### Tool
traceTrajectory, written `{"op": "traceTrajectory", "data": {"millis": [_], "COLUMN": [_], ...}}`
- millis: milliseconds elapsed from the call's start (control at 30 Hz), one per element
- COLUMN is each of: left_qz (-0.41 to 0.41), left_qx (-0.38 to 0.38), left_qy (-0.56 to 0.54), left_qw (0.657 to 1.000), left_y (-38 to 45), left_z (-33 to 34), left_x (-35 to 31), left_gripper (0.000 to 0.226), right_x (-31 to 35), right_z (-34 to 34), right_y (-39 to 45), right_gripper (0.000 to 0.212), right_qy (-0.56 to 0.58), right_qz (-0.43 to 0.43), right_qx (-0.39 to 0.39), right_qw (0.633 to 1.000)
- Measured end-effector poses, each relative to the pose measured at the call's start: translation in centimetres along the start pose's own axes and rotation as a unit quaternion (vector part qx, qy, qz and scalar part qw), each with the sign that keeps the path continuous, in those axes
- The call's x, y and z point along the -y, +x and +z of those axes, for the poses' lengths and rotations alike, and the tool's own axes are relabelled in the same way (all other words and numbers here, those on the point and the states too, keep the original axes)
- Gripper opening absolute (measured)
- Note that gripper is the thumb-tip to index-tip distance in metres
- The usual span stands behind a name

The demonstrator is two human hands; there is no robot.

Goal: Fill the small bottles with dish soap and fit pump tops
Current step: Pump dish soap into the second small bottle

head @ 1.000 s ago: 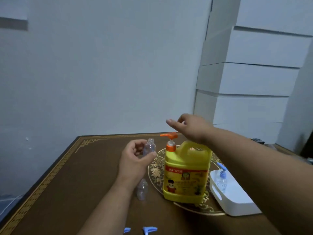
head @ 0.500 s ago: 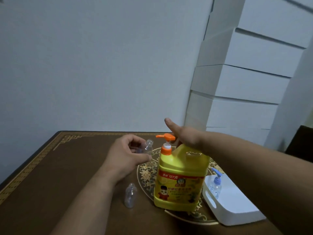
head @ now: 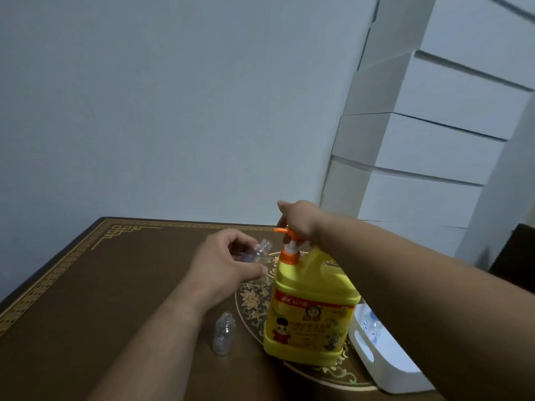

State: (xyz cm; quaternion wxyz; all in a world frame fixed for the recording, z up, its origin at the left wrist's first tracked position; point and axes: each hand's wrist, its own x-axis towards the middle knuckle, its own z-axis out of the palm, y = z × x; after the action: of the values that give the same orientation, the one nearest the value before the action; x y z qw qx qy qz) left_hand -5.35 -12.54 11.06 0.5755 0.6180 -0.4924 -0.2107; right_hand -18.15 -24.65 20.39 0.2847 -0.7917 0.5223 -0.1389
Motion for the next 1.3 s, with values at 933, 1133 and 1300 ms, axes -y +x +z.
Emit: {"op": "traceTrajectory", "data": {"millis": [933,1133,1300], "left_qz": [0.083,0.101,0.112], "left_qx": [-0.07,-0.07,-0.079], "left_qy": [0.074,0.086,0.098], "left_qw": [0.991,0.989,0.986], "left_y": [-0.8,-0.8,-0.8], "left_z": [1.1,0.7,0.9], "left_x": [-1.0,-1.4,-1.5], "left_gripper": [0.037,0.038,0.038], "right_x": [-0.3,-1.1,-0.9], "right_z": [1.5,0.5,0.6], "right_y": [0.9,0.5,0.0], "right_gripper": [0.03,0.064,0.052], "right_qy": [-0.177,0.046,0.008], "right_qz": [-0.029,-0.026,-0.042], "right_qx": [0.05,0.009,0.01], "right_qw": [0.983,0.999,0.999]}}
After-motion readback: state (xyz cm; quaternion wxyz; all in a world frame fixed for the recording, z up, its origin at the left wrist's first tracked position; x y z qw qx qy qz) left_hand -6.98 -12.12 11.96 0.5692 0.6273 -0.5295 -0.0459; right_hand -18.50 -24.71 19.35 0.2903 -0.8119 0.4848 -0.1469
